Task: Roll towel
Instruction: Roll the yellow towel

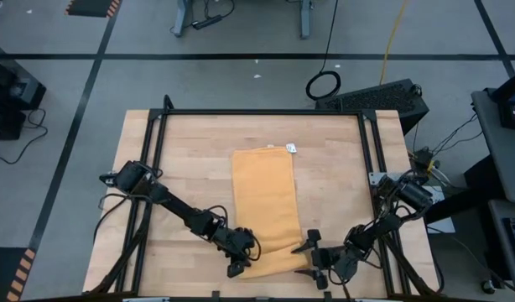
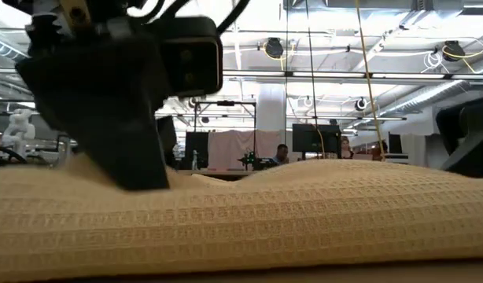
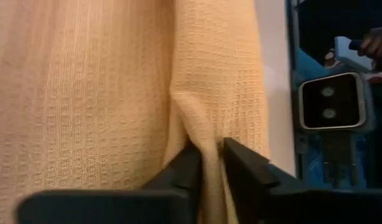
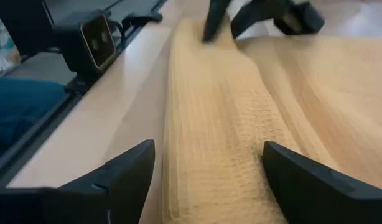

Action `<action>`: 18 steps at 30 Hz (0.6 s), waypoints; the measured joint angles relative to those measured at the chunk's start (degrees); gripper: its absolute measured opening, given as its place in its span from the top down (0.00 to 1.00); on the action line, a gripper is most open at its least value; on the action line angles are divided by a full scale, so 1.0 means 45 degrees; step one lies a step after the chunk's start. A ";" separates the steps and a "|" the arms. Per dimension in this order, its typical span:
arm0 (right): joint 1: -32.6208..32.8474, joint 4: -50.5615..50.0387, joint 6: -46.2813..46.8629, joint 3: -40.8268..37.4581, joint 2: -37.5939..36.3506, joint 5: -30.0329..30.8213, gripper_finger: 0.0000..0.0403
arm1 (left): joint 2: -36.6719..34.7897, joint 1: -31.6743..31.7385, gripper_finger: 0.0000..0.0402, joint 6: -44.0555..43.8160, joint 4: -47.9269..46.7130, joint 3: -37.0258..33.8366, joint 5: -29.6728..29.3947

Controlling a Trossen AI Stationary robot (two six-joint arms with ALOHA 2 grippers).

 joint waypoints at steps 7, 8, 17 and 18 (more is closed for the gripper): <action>0.0001 -0.0544 0.0495 0.0000 0.0005 -0.0112 0.28 | -0.0868 0.0429 0.53 0.0207 -0.0833 0.0005 0.0004; 0.0001 -0.0723 0.0694 0.0000 0.0005 -0.0139 0.28 | -0.1069 0.0474 0.50 0.0434 -0.0979 0.0005 0.0004; 0.0001 -0.1109 0.1381 0.0010 -0.0029 -0.0236 0.28 | -0.2555 0.0116 0.43 0.3089 -0.0902 0.0019 -0.2174; 0.0001 -0.1112 0.1385 0.0011 -0.0024 -0.0240 0.28 | -0.2553 -0.0149 0.43 0.3359 -0.0505 0.0019 -0.2751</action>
